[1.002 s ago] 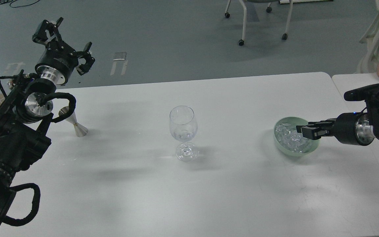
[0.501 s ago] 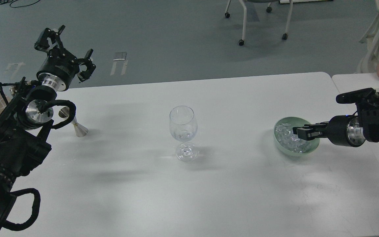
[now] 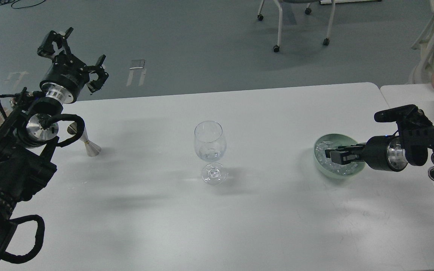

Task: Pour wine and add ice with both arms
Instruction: 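Close the right gripper on ice cubes in the bowl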

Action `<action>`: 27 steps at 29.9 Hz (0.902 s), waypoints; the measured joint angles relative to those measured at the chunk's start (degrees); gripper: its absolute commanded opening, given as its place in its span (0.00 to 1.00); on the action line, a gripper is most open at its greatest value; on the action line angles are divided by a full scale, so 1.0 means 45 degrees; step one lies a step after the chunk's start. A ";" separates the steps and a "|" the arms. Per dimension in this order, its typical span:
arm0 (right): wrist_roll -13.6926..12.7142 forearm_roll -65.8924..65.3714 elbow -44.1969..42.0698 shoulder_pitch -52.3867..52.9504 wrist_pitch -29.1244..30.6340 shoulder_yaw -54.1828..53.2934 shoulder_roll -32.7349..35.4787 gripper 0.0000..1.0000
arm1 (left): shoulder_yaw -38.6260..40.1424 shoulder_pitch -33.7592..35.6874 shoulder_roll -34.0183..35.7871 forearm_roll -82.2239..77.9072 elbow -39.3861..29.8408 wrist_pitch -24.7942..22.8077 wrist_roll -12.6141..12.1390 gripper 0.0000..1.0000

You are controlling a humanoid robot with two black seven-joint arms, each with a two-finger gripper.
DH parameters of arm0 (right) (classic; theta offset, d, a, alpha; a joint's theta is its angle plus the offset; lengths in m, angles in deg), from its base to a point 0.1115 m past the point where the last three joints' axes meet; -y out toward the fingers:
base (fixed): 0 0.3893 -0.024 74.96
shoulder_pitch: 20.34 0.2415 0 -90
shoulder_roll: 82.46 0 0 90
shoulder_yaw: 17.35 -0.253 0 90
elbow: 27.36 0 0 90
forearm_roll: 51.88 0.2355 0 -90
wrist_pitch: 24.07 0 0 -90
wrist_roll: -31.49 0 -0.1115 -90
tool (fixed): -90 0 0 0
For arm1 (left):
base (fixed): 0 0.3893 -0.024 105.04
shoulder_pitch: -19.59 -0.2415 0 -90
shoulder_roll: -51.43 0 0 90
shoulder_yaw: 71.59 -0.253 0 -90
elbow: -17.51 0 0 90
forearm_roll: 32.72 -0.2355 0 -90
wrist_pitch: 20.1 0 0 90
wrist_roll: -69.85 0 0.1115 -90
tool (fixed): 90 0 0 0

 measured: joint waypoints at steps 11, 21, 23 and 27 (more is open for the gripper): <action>-0.0290 -0.0062 0.0036 -0.0097 0.0032 0.0019 0.0003 0.45 | 0.0065 0.0001 0.0019 0.0000 -0.0001 -0.0018 -0.0008 0.98; -0.0538 -0.0079 0.0134 -0.0350 0.0105 0.0043 0.0014 0.23 | 0.0073 -0.0017 0.0042 0.0152 -0.0001 0.0000 -0.0015 0.98; -0.0571 -0.0080 0.0152 -0.0390 0.0125 0.0050 0.0024 0.19 | 0.0073 -0.0017 0.0042 0.0152 0.0000 0.0012 -0.0021 0.98; -0.0584 -0.0080 0.0165 -0.0387 0.0124 0.0050 0.0117 0.15 | 0.0056 -0.0017 0.0010 0.0152 -0.0001 0.0020 -0.0020 0.98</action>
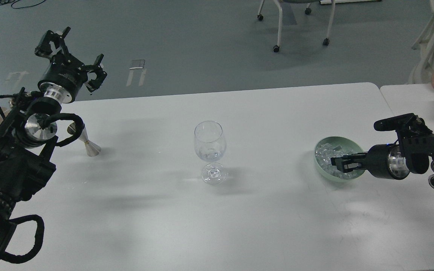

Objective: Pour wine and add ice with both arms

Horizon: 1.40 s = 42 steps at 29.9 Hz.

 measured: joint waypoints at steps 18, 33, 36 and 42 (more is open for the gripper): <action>-0.0011 0.0125 0.0707 0.0395 -0.0039 -0.0690 0.0353 0.15 | -0.0003 0.0000 -0.0001 0.0004 0.0000 0.0136 0.0011 0.98; -0.0024 0.1084 0.2564 0.1383 0.0416 -0.4713 -0.1576 0.16 | -0.0003 0.0139 -0.0067 0.0004 -0.0001 0.0167 -0.0001 0.98; -0.0040 0.1087 0.2584 0.1607 0.0514 -0.4734 -0.2835 0.16 | -0.0003 0.0172 -0.0068 0.0004 -0.0001 0.0176 -0.0002 0.98; -0.0020 0.1086 0.2542 0.1686 0.0574 -0.4729 -0.4531 0.17 | -0.0003 0.0167 -0.0002 0.0004 -0.0001 0.0145 -0.0013 0.98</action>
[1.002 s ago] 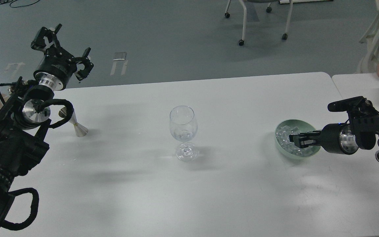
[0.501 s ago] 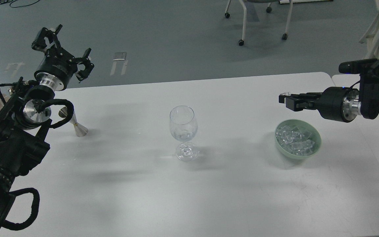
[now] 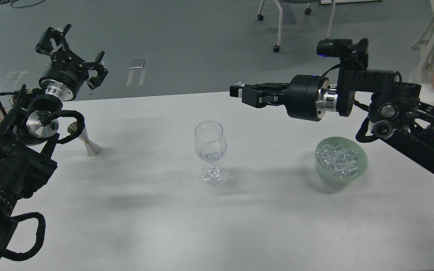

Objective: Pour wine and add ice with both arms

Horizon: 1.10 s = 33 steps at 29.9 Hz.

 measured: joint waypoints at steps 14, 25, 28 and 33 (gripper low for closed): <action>-0.0169 -0.0042 -0.0349 -0.0313 0.0389 0.0066 -0.1491 0.19 | 0.0017 -0.0053 0.0020 0.0000 0.0000 -0.0009 0.0028 0.98; -0.0241 -0.0095 -0.0615 -0.0506 0.0385 0.0071 -0.1793 0.45 | 0.0021 -0.0077 -0.0005 0.0018 0.0000 -0.0008 0.0054 0.98; -0.0323 -0.0101 -0.0751 -0.0507 0.0383 0.0061 -0.1838 0.46 | 0.0021 -0.0077 0.0029 0.0018 0.0000 -0.0011 0.0079 0.98; -0.0386 -0.0099 -0.0826 -0.0495 0.0372 0.0049 -0.1851 0.47 | 0.0021 -0.0078 0.0059 0.0018 0.0000 -0.0062 0.0087 0.98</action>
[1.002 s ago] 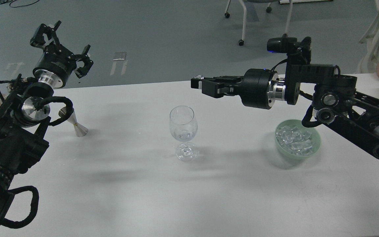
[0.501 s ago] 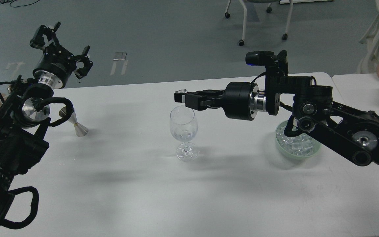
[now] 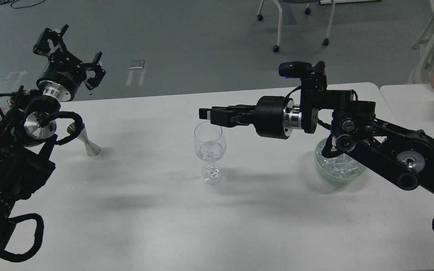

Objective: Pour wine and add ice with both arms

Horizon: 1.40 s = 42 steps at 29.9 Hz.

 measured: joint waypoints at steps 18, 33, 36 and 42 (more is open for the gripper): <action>-0.0003 0.1416 -0.0460 -0.0112 -0.0213 -0.5333 -0.1634 1.00 | -0.0001 0.0046 -0.0011 -0.0017 -0.0030 0.0054 0.0064 0.98; 0.0034 0.6420 -0.2817 -0.0513 -0.3682 -0.8498 -0.2586 1.00 | -0.0092 -0.0078 0.0030 -0.0034 -0.0117 -0.1007 -0.0026 0.98; 0.0034 0.7995 -0.3441 -0.0427 -0.3827 -0.9189 -0.2648 1.00 | -0.0060 -0.0088 -0.0053 -0.0032 -0.0095 -0.1358 -0.0063 0.98; 0.0166 1.1323 -0.5826 -0.0278 -0.3793 -1.0053 -0.2681 1.00 | -0.0036 -0.0090 -0.0132 -0.0021 -0.0085 -0.1423 0.0097 0.98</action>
